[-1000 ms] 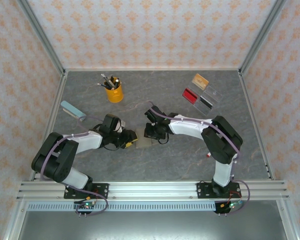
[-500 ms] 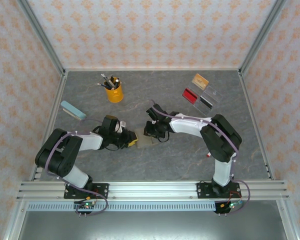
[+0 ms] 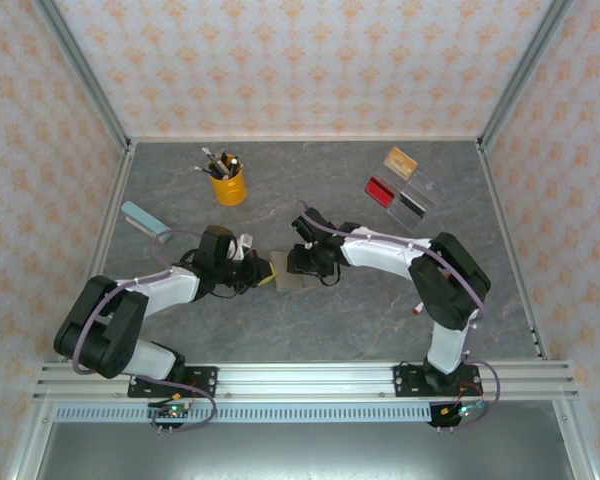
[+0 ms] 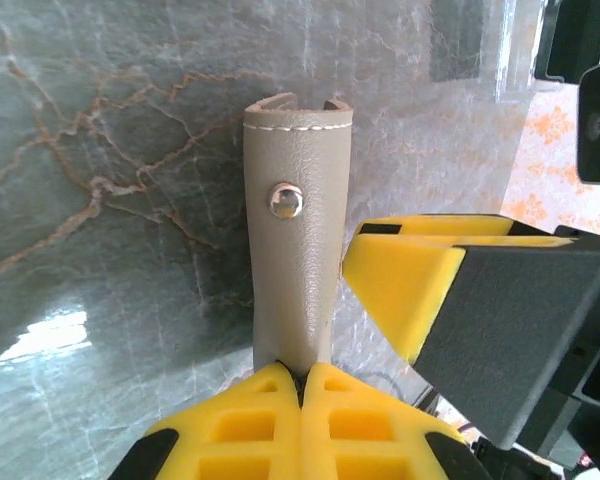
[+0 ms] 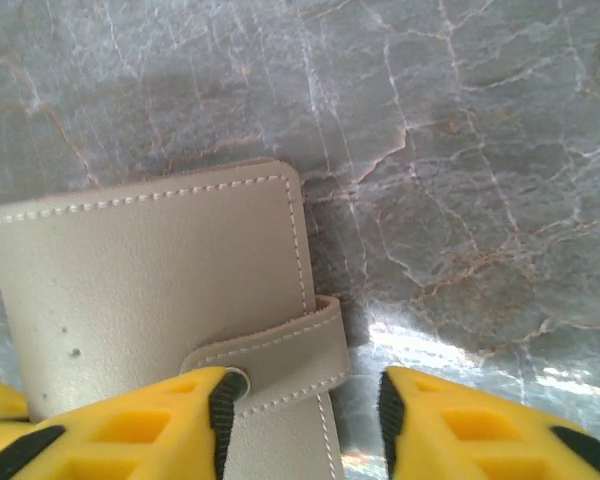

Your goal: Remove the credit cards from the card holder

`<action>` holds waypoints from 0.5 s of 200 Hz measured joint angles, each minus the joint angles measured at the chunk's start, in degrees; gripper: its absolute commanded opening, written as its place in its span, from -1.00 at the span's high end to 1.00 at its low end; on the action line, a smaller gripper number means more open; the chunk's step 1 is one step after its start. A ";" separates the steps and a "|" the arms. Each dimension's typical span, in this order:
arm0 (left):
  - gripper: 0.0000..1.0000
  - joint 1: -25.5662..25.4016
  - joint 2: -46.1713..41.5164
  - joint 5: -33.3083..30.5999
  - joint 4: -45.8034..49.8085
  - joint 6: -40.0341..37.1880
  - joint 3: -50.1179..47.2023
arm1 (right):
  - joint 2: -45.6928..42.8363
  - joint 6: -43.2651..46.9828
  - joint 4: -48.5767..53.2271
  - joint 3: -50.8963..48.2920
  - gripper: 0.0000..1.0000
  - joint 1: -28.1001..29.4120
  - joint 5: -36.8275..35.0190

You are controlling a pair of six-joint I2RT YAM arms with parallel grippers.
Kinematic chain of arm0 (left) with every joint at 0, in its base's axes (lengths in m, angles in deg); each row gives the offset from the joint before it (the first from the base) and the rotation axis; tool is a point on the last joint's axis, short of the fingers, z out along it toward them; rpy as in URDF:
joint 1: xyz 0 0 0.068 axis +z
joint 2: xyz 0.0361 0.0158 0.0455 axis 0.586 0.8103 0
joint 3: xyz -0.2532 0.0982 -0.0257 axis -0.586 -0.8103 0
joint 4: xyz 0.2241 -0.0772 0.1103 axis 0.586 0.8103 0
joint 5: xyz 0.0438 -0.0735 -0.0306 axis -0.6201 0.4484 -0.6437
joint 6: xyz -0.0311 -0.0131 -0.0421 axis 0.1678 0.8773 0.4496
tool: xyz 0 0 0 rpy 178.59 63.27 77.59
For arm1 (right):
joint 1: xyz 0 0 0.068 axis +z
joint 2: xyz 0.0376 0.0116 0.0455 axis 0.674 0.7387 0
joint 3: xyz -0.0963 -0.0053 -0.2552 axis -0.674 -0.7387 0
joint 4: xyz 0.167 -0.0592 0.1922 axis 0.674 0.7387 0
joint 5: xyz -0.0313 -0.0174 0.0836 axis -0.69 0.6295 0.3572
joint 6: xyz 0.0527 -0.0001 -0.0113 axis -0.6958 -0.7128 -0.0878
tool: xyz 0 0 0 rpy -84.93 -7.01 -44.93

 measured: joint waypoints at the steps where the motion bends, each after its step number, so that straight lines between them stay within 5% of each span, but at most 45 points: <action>1: 1.00 0.00 0.00 0.00 0.04 -0.04 0.02 | 0.00 0.13 0.24 0.13 0.04 0.13 -0.04; 100: 1.00 -0.37 0.00 -0.22 2.99 -0.92 1.31 | 4.94 6.47 9.29 9.86 0.18 5.22 -8.33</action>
